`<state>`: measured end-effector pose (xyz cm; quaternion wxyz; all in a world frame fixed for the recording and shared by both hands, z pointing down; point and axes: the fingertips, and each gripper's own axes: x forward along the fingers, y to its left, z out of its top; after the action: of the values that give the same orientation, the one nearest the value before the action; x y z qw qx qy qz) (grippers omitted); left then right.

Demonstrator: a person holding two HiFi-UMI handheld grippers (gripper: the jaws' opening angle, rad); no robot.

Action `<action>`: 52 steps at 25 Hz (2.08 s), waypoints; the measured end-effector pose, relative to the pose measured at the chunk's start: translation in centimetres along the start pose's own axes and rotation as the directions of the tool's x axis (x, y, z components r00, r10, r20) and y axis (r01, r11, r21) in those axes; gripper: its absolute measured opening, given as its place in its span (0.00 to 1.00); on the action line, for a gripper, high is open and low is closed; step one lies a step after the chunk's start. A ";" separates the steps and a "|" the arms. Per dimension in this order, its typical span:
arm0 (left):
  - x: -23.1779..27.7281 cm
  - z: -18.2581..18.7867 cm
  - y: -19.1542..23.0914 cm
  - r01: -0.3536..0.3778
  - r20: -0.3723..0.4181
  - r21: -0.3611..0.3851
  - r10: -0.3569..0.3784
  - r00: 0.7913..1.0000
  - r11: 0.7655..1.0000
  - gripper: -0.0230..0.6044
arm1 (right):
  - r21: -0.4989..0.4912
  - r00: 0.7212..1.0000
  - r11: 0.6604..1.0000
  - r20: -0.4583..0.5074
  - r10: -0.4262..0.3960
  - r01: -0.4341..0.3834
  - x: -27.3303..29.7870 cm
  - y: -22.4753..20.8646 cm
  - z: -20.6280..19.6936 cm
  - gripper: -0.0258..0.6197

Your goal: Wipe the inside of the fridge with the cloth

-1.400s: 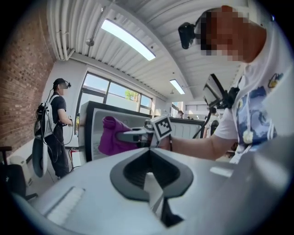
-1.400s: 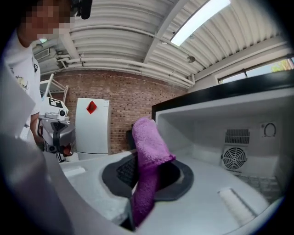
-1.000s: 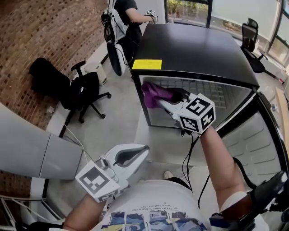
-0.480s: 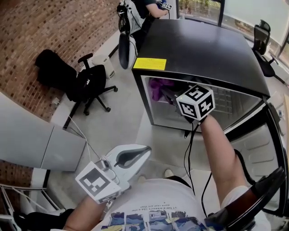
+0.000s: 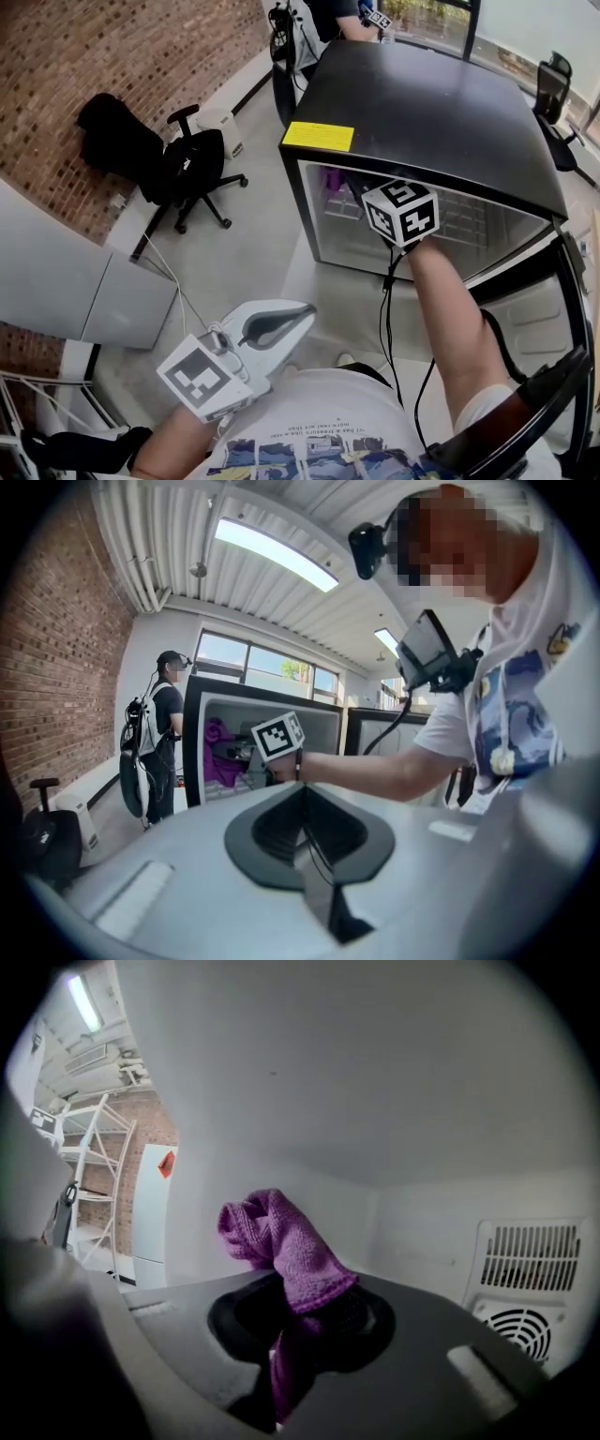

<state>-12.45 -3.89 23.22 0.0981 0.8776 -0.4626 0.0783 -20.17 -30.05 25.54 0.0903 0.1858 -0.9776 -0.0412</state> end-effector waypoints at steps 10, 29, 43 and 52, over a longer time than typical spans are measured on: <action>0.8 0.9 -0.1 0.050 -0.010 -0.002 -0.050 0.999 0.999 0.04 | 0.030 0.981 0.980 -0.006 -0.195 0.195 1.0 -2.8 -0.7 0.13; -0.5 1.0 0.4 0.138 -0.021 0.053 -0.137 0.990 0.989 0.04 | -0.004 0.897 0.898 -0.005 -0.441 0.441 2.2 -6.6 -0.2 0.13; -0.8 0.6 0.5 0.190 -0.034 0.059 -0.188 0.981 0.980 0.04 | 0.024 0.820 0.821 -0.068 -0.568 0.570 -1.6 -10.7 -2.2 0.13; 0.6 1.0 -0.4 0.252 -0.028 0.055 -0.251 0.968 0.966 0.04 | 0.012 0.758 0.759 -0.075 -0.648 0.650 -6.7 -13.5 -2.3 0.13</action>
<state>-11.77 -4.38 22.32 0.0864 0.9308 -0.3441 0.0876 -8.84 -40.18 25.17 0.0995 0.5157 -0.8498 -0.0454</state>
